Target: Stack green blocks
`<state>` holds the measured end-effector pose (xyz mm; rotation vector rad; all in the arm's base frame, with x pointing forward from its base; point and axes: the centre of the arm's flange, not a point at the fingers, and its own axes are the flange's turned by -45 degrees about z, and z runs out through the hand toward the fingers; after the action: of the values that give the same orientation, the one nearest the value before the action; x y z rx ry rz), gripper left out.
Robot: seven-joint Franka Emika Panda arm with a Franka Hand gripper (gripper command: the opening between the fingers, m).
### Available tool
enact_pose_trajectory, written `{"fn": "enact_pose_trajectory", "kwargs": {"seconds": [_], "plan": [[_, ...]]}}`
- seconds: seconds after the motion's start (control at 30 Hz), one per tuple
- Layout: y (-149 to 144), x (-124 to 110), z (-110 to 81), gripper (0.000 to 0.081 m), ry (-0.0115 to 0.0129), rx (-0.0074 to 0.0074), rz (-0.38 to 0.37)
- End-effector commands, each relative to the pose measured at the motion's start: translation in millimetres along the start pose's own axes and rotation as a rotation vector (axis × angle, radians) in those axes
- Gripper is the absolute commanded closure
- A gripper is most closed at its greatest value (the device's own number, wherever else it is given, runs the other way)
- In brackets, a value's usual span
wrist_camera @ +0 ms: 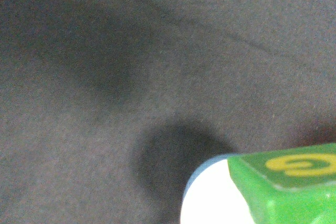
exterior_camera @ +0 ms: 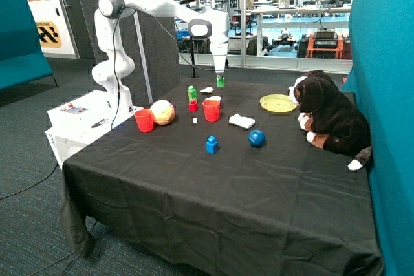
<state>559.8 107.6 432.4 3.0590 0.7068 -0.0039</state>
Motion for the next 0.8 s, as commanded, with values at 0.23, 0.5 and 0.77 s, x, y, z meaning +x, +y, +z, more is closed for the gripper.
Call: {"fn": "enact_pose_trajectory", "kwargs": {"seconds": [0.23, 0.5, 0.77], "plan": [[-22, -27, -13.8, 0.0808, 0.0029, 0.0013, -0.045], [-32, -40, -17.8, 0.0808, 0.0029, 0.0013, -0.069], [-43, -50, -20.0, 0.0808, 0.0029, 0.0013, -0.096]]}}
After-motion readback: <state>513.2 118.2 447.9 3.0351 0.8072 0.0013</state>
